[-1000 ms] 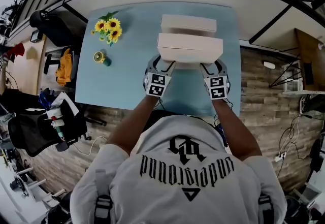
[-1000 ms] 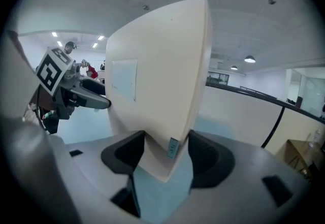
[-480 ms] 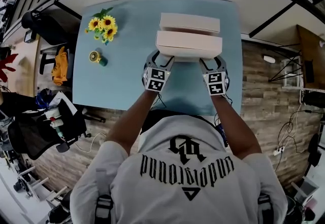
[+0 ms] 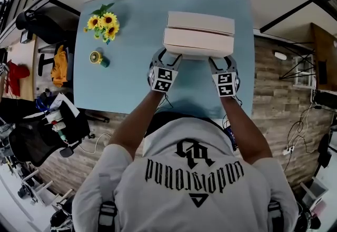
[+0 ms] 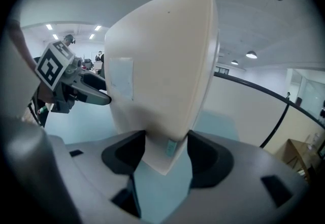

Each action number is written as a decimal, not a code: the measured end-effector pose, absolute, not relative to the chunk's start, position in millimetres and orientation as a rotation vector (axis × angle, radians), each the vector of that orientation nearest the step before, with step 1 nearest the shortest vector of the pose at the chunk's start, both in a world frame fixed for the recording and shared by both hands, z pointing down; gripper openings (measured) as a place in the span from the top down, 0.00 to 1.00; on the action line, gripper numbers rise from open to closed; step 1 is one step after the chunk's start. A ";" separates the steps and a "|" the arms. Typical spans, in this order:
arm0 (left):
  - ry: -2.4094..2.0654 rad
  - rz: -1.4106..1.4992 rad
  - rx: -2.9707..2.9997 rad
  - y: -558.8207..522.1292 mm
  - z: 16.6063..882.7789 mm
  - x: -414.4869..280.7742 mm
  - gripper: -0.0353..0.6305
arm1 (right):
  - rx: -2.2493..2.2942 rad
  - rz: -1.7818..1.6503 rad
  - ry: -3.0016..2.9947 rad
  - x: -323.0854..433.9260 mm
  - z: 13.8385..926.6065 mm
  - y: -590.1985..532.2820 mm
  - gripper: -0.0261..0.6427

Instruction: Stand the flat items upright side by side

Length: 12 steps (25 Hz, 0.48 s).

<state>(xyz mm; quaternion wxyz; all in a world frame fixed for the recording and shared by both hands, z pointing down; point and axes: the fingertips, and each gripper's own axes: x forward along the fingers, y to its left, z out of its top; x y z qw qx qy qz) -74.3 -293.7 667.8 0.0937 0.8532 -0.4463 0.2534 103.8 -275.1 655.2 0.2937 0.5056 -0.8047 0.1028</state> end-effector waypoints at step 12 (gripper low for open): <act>-1.341 0.727 2.545 -298.6 668.5 -73.5 0.51 | 1.361 0.259 -2.135 106.1 656.2 -280.4 0.57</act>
